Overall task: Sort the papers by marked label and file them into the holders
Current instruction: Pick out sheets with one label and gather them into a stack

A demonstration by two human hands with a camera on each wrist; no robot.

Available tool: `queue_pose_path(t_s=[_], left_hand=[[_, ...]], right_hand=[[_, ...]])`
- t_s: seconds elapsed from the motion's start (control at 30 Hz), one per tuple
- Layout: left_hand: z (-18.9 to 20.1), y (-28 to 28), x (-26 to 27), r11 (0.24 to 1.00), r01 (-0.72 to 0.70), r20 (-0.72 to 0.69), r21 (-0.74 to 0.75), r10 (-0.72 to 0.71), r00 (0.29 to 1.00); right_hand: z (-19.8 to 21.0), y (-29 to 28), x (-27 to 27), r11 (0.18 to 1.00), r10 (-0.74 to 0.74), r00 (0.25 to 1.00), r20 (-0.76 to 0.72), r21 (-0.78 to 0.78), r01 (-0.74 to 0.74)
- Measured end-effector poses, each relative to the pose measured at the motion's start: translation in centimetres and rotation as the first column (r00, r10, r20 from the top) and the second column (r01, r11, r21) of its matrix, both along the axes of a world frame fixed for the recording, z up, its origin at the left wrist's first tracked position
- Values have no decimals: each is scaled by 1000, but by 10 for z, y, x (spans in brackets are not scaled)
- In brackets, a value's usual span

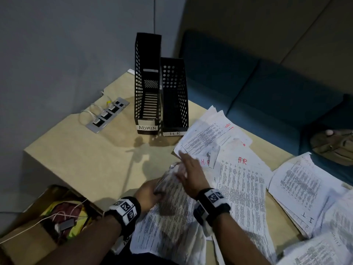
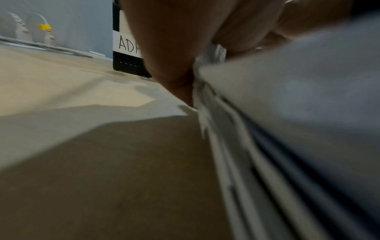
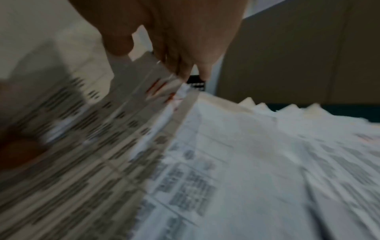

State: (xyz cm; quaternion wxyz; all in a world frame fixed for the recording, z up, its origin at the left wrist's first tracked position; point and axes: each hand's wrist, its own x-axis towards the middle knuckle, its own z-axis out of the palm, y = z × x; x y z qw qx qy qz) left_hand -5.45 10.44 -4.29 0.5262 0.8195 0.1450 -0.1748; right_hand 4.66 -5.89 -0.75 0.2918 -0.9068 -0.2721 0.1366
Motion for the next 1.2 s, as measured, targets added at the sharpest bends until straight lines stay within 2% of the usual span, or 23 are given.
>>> queue_pose_path(t_s=[0.03, 0.07, 0.1, 0.13, 0.17, 0.2, 0.23, 0.27, 0.3, 0.37, 0.53, 0.63, 0.77, 0.83, 0.9, 0.97, 1.03, 1.13, 1.2], left_hand=[[-4, 2, -1, 999, -28, 38, 31, 27, 999], [-2, 6, -1, 996, -68, 52, 53, 66, 996], [-5, 10, 0, 993, -100, 38, 67, 98, 994], [-7, 15, 1, 987, -144, 10, 75, 143, 990], [-11, 19, 2, 976, -212, -33, 50, 214, 976], [-14, 24, 2, 962, -270, -81, 52, 273, 959], [-20, 29, 2, 949, -314, -110, 42, 317, 942], [-22, 32, 1, 945, -328, -130, 22, 328, 936], [-27, 34, 1, 939, -343, -148, 6, 340, 929], [-29, 35, 1, 941, -336, -142, 26, 337, 931], [-21, 30, 2, 957, -285, -84, 50, 288, 954], [-22, 31, 2, 962, -269, -88, 46, 272, 958], [-28, 33, 1, 943, -331, -143, -27, 324, 935], [-29, 32, 1, 936, -350, -172, -31, 340, 925], [-33, 34, 1, 926, -374, -178, -43, 361, 915], [-38, 40, 1, 925, -376, -174, -46, 364, 915], [-37, 43, 2, 927, -373, -181, -46, 359, 916], [-28, 45, 5, 920, -391, -184, -27, 380, 907], [-25, 46, 6, 909, -417, -163, -13, 410, 898]], right_hand=[[0, -11, 6, 991, -116, 992, 47, 76, 112], [-2, -29, 13, 952, -288, 954, 86, 130, 276], [-5, -53, 21, 870, -489, 868, 89, 123, 478], [-10, -81, 27, 743, -669, 741, 54, 40, 668], [-18, -112, 30, 594, -801, 599, 6, -120, 795], [-24, -140, 27, 457, -879, 477, -16, -315, 832], [-29, -160, 21, 366, -911, 413, -8, -478, 799], [-36, -176, 14, 323, -919, 394, 4, -565, 759], [-41, -185, 9, 318, -918, 397, 14, -575, 754], [-46, -191, 3, 362, -904, 427, 3, -522, 772], [-45, -192, 6, 472, -837, 546, -26, -538, 698], [-43, -188, 3, 464, -832, 553, -37, -592, 659], [-40, -184, 8, 469, -865, 492, -93, -494, 732], [-38, -181, 10, 482, -845, 535, -22, -466, 742], [-33, -177, 14, 510, -838, 546, -11, -373, 775], [-21, -170, 18, 551, -829, 550, -102, -322, 770], [-6, -170, 23, 572, -819, 563, -115, -244, 783], [28, -172, 28, 527, -848, 527, -57, 23, 850], [51, -170, 25, 498, -842, 525, -125, 195, 845]])
